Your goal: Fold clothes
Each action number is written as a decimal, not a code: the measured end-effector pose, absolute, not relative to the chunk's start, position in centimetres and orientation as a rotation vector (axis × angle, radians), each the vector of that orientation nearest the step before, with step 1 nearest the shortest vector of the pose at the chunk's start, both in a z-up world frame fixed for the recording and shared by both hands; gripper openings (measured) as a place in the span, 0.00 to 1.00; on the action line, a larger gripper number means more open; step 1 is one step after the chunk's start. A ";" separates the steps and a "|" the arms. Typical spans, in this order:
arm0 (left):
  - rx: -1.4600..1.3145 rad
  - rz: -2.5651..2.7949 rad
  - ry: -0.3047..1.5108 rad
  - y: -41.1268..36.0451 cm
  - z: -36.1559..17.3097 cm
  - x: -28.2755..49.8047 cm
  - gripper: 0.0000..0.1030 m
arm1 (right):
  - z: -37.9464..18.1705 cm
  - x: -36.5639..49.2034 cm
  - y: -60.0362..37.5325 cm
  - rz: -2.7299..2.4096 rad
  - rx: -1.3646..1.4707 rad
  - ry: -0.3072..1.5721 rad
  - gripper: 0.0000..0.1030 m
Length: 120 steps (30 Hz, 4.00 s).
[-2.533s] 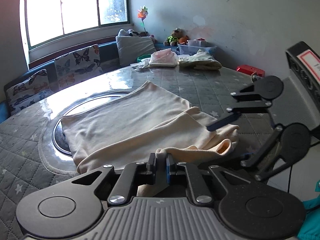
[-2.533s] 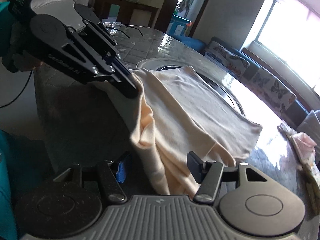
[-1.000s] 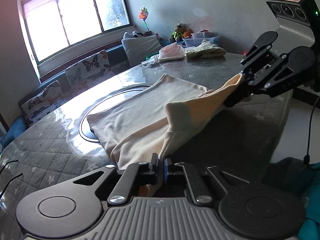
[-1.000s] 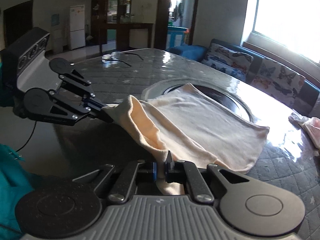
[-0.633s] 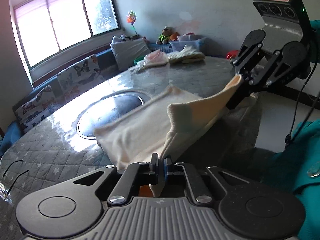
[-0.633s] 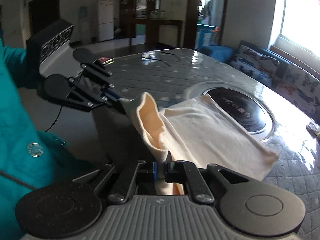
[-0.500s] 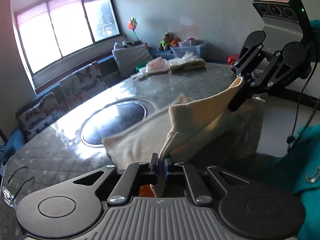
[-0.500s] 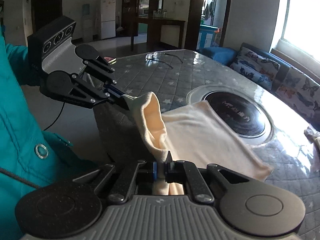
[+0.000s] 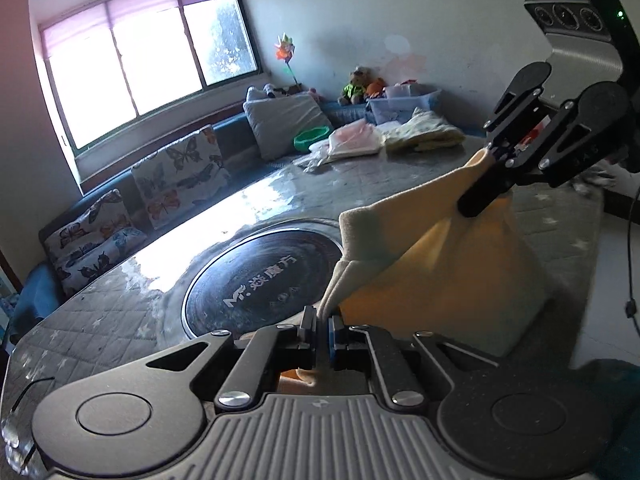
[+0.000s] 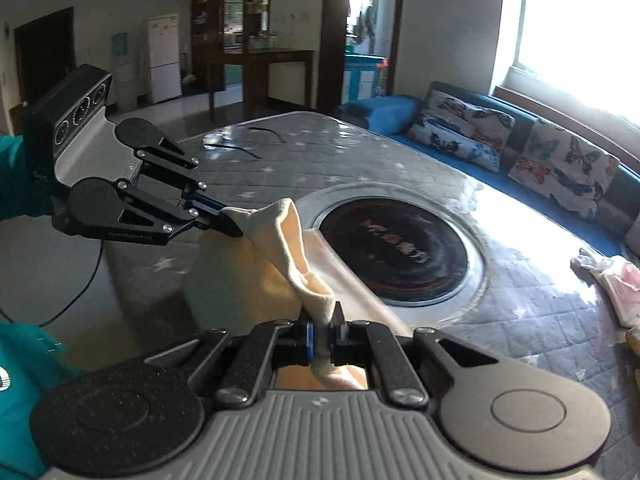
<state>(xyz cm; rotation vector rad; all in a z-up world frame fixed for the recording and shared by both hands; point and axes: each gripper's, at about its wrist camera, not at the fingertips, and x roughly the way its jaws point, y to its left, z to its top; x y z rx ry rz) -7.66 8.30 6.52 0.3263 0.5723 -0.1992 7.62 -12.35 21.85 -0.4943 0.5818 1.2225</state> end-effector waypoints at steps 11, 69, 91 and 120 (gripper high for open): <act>0.277 -0.120 0.698 10.3 1.9 1.1 0.08 | 16.0 14.3 -8.1 1.099 -0.492 0.673 0.06; 0.127 -0.081 0.752 9.3 0.5 6.3 0.44 | 13.1 14.7 -12.7 0.841 -0.248 0.748 0.15; 0.170 -0.425 0.625 0.9 3.8 -0.9 0.45 | 12.9 14.5 -14.8 0.796 -0.273 0.763 0.05; 0.146 -0.495 0.670 -0.8 1.1 -2.7 0.53 | 12.8 16.8 -10.9 0.832 -0.266 0.754 0.08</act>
